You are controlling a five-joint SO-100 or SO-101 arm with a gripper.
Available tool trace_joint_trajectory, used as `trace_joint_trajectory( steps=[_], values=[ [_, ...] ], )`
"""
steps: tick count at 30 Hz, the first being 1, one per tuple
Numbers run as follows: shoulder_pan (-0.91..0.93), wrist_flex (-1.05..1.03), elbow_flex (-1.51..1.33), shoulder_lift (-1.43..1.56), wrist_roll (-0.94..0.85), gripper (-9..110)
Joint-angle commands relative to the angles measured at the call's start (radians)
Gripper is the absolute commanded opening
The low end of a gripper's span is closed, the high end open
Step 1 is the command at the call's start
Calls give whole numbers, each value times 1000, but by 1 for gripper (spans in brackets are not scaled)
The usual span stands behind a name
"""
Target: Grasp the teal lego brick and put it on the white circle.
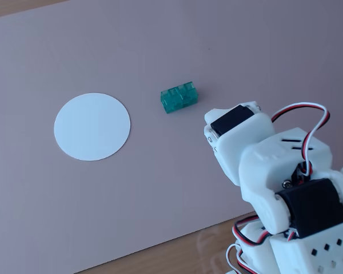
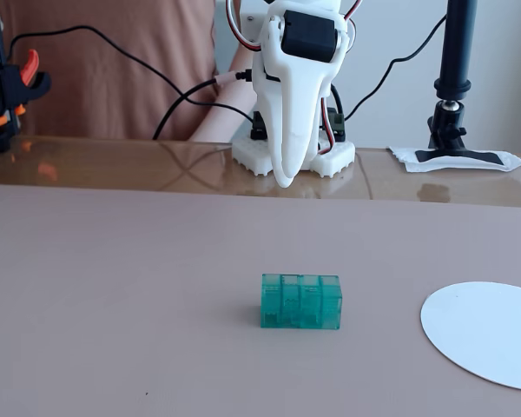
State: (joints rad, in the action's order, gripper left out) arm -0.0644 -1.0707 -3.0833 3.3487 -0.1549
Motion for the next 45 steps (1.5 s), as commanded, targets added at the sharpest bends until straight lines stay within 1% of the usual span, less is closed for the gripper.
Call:
trace_joint_trajectory(
  steps=[1, 33, 36, 45],
  values=[
    [6, 15, -2, 8, 2, 0],
    [6, 15, -2, 8, 2, 0],
    [6, 15, -2, 8, 0, 2],
    [5, 15, -2, 8, -9, 0]
  ],
)
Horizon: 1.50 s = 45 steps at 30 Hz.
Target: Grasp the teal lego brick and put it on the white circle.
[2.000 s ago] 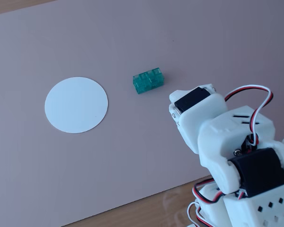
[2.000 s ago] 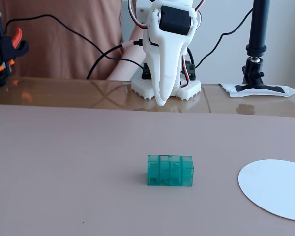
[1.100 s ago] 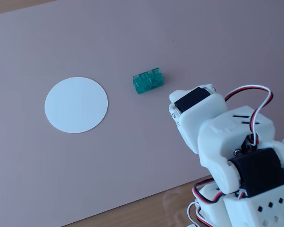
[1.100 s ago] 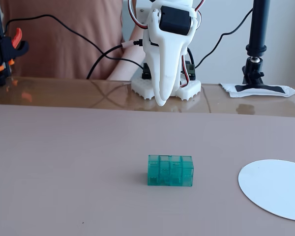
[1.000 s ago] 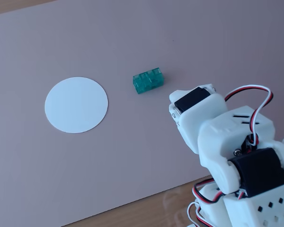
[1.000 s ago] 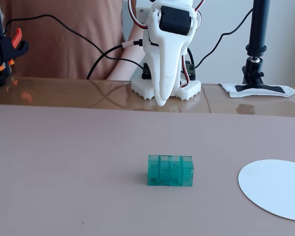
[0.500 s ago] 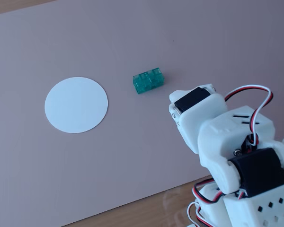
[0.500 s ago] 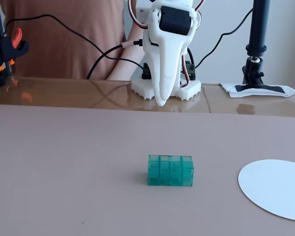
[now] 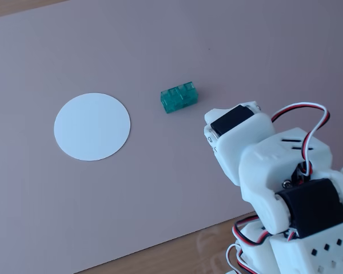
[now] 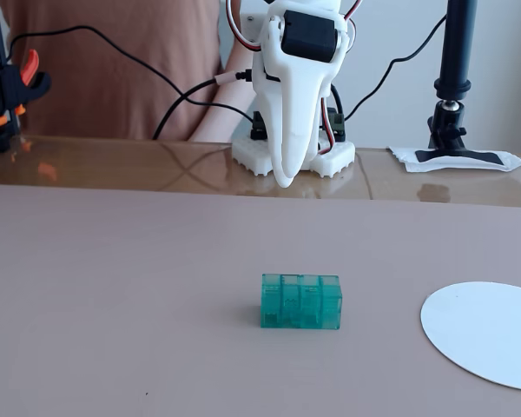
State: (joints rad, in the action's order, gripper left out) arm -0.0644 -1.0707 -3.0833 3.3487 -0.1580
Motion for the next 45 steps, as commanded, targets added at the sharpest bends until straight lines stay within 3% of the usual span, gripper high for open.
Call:
trace_joint_trajectory(
  steps=[1, 21, 32, 45],
  values=[
    [5, 15, -2, 8, -5, 0],
    [-15, 8, 117, -41, -63, 0],
    [8, 161, 474, -644, 2, 0],
    [15, 147, 877, -1394, 48, 0]
  ],
)
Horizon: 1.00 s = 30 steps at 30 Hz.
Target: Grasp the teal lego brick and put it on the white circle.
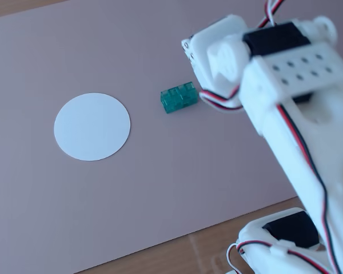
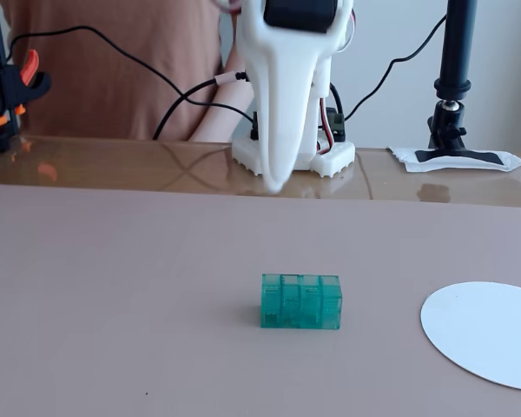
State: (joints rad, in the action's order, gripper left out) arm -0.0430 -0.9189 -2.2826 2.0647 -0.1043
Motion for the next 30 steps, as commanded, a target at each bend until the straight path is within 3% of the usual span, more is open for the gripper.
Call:
trace_joint_trajectory(
  steps=[1, 14, 15, 17, 20, 30],
  values=[
    [-8, -5, 89, -144, -8, 0],
    [-44, -6, 176, -313, -31, 0],
    [-44, -6, 178, -310, -34, 1],
    [-46, -12, 178, -296, -44, 20],
    [-41, -14, 166, -273, -29, 26],
    [-54, -31, 210, -394, -54, 29]
  ],
)
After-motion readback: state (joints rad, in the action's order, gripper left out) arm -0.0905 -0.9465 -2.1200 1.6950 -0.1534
